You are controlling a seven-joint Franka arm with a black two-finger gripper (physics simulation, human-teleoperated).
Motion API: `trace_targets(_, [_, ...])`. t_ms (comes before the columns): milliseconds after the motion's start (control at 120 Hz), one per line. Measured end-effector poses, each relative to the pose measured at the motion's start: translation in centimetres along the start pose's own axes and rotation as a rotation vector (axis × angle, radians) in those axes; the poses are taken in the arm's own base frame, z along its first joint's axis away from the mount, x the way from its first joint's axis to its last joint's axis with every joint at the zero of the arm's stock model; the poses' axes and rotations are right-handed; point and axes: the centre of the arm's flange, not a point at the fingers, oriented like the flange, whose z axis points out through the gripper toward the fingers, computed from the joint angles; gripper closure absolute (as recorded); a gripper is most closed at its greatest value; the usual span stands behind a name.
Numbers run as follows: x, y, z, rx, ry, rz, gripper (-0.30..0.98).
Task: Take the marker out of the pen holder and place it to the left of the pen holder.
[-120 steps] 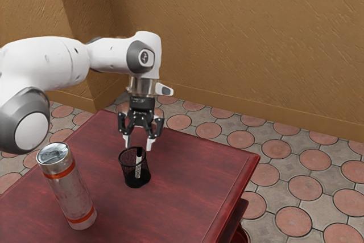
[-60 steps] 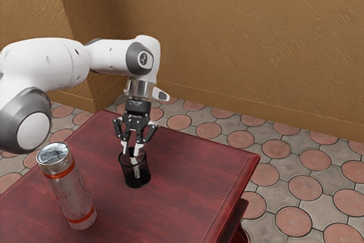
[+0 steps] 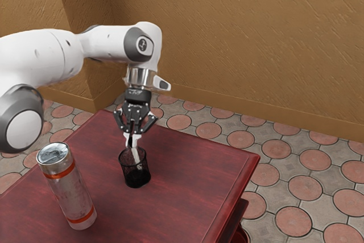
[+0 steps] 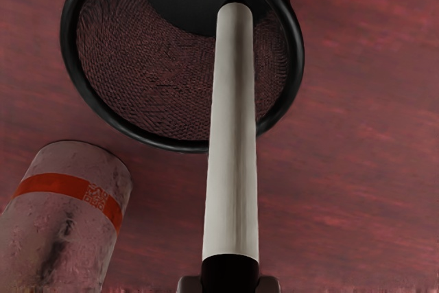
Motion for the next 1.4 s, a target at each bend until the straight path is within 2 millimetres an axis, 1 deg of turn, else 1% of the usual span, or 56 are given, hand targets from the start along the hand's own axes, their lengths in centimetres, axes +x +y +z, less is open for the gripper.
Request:
trace_targets(67, [-1.8, -0.4, -1.4, -0.01, 0.024, 0.005, 0.78])
trace_targets(167, [-5.2, -1.3, -4.2, -0.03, 0.075, 0.013, 0.78])
trace_targets(208, [-5.8, -1.9, -4.9, -0.033, 0.089, 0.006, 0.79])
trace_targets(250, [-5.7, -2.8, -5.7, -0.04, 0.102, -0.01, 0.79])
trace_targets(300, [-4.5, -4.4, -6.7, -0.055, 0.121, -0.039, 0.79])
trace_targets(358, [-2.3, -6.9, -7.2, -0.087, 0.139, -0.08, 0.79])
trace_targets(433, [1.2, -10.7, -6.5, -0.149, 0.148, -0.138, 0.79])
trace_targets(475, [3.1, -12.9, -5.8, -0.193, 0.154, -0.164, 0.79])
trace_targets(500, [4.2, -13.8, -5.3, -0.218, 0.157, -0.172, 0.79])
trace_targets(533, [5.2, -14.4, -5.0, -0.245, 0.169, -0.174, 0.79])
trace_targets(633, [7.0, -15.5, -4.5, -0.298, 0.217, -0.175, 0.79])
trace_targets(742, [8.6, -16.9, -2.3, -0.331, 0.218, -0.184, 0.78])
trace_targets(825, [9.2, -17.4, -1.3, -0.342, 0.224, -0.184, 0.75])
trace_targets(933, [9.3, -17.7, -0.9, -0.353, 0.238, -0.176, 0.68])
trace_targets(1075, [9.0, -18.1, 0.2, -0.364, 0.226, -0.169, 0.5])
trace_targets(1167, [8.8, -18.2, 0.7, -0.365, 0.216, -0.161, 0.41])
trace_targets(1233, [8.7, -18.1, 0.8, -0.365, 0.214, -0.153, 0.39])
trace_targets(1333, [8.5, -17.4, 0.8, -0.361, 0.212, -0.134, 0.38])
trace_targets(1367, [8.4, -17.3, 1.2, -0.37, 0.197, -0.131, 0.39])
trace_targets(1400, [8.3, -17.4, 2.0, -0.384, 0.171, -0.133, 0.39])
